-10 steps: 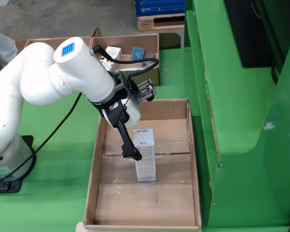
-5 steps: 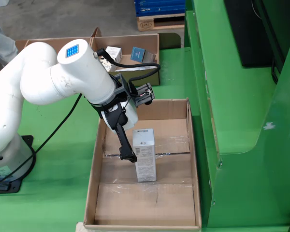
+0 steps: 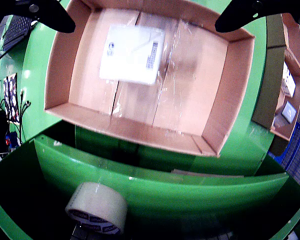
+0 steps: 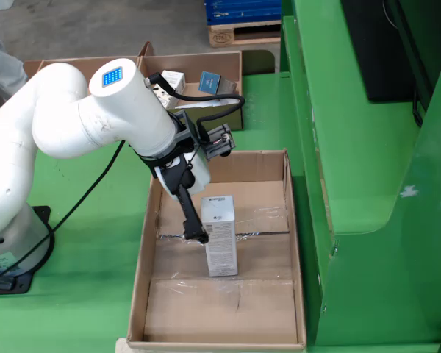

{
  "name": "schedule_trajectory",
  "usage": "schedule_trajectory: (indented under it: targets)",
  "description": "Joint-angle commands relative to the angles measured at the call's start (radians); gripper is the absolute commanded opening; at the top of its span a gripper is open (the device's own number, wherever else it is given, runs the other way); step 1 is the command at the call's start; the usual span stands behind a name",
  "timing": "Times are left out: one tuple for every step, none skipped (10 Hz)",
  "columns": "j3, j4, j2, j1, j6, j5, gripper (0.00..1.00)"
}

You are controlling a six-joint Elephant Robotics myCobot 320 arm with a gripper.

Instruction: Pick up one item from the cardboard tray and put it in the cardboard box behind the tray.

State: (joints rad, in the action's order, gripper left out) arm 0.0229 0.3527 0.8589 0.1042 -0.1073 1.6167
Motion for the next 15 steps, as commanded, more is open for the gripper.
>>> schedule_trajectory:
  targets:
    - [-0.023, -0.050, 0.006, 0.006, 0.009, -0.003, 1.00]
    - [-0.023, -0.050, 0.006, 0.006, 0.009, -0.003, 1.00]
    - [-0.023, -0.084, 0.034, 0.008, 0.011, -0.006, 1.00]
    - [-0.023, -0.106, 0.049, 0.007, 0.012, -0.005, 1.00]
    - [-0.023, -0.106, 0.049, 0.007, 0.012, -0.005, 1.00]
    - [-0.023, -0.149, 0.084, 0.002, 0.012, -0.002, 1.00]
    - [-0.023, -0.162, 0.093, 0.000, 0.013, 0.000, 1.00]
    - [-0.023, -0.162, 0.093, 0.000, 0.013, 0.000, 1.00]
    - [-0.023, -0.175, 0.102, -0.002, 0.012, 0.002, 1.00]
    - [-0.023, -0.181, 0.109, -0.008, 0.006, 0.002, 1.00]
    - [-0.023, -0.181, 0.109, -0.008, 0.006, 0.002, 1.00]
    - [-0.023, -0.206, 0.128, -0.010, 0.008, 0.002, 1.00]
    - [-0.023, -0.206, 0.132, -0.013, 0.008, 0.003, 1.00]
    - [-0.023, -0.206, 0.132, -0.013, 0.008, 0.003, 1.00]
    - [-0.023, -0.206, 0.132, -0.013, 0.008, 0.003, 1.00]
